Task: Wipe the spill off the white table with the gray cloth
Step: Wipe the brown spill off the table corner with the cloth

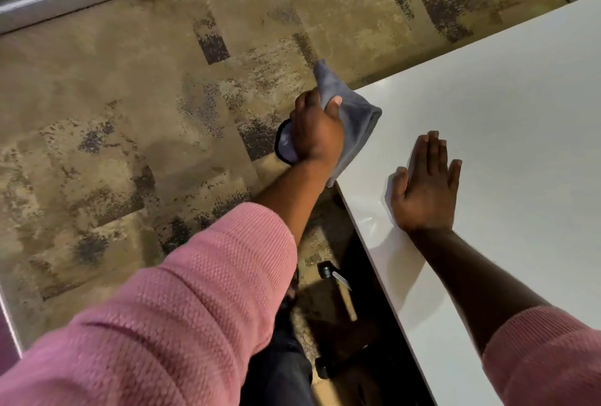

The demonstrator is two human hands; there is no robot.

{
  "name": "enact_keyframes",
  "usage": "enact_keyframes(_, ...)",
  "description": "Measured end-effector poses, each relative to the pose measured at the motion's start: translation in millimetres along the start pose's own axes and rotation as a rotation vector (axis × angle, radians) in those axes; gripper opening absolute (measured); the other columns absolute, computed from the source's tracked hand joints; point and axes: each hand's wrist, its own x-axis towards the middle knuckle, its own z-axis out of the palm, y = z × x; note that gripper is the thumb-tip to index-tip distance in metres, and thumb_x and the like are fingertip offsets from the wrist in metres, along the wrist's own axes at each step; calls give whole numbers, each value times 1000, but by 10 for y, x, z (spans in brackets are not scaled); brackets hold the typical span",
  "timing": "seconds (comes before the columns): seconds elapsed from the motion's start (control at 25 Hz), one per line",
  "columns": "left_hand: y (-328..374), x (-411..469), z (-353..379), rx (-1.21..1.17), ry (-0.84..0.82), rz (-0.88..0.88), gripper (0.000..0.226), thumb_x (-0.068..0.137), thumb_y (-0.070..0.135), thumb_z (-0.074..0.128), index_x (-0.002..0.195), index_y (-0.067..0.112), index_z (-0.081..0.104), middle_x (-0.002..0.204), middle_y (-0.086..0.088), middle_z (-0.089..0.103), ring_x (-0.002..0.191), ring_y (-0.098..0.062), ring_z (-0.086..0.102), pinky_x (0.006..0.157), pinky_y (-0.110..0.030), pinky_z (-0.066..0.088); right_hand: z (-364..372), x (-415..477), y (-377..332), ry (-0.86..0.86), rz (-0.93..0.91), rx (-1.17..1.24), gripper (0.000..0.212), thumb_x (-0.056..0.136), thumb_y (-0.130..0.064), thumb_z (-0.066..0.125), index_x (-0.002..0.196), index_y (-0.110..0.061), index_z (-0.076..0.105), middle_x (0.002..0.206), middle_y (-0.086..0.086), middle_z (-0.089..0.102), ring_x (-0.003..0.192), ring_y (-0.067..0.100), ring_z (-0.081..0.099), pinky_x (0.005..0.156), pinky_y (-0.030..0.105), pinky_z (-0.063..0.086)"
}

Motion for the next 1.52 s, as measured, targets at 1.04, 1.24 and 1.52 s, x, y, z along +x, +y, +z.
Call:
enact_keyframes(1.04,-312,-1919,639,-216,181,99,48,104,3,51,152,3,43,166,-21,25,155,-37,23,122,-49,33,-81,31,-7,-6,-38,36,69,103,-35,26,163,-2,17,172,18,13,160,34,11,127,59,7)
enact_keyframes(1.24,-377,-2178,760,-225,246,68,45,103,1,52,147,-1,49,165,-22,28,154,-37,27,126,-32,26,-101,21,-10,-17,-40,27,68,104,-33,30,163,-2,16,172,18,12,160,33,11,126,59,7)
enact_keyframes(1.52,-513,-3391,1021,-424,153,17,51,109,41,37,149,12,52,170,-8,21,158,-28,21,117,-53,40,-160,-30,-75,-32,-17,19,67,106,-31,31,164,-2,13,173,17,10,161,31,8,127,59,6)
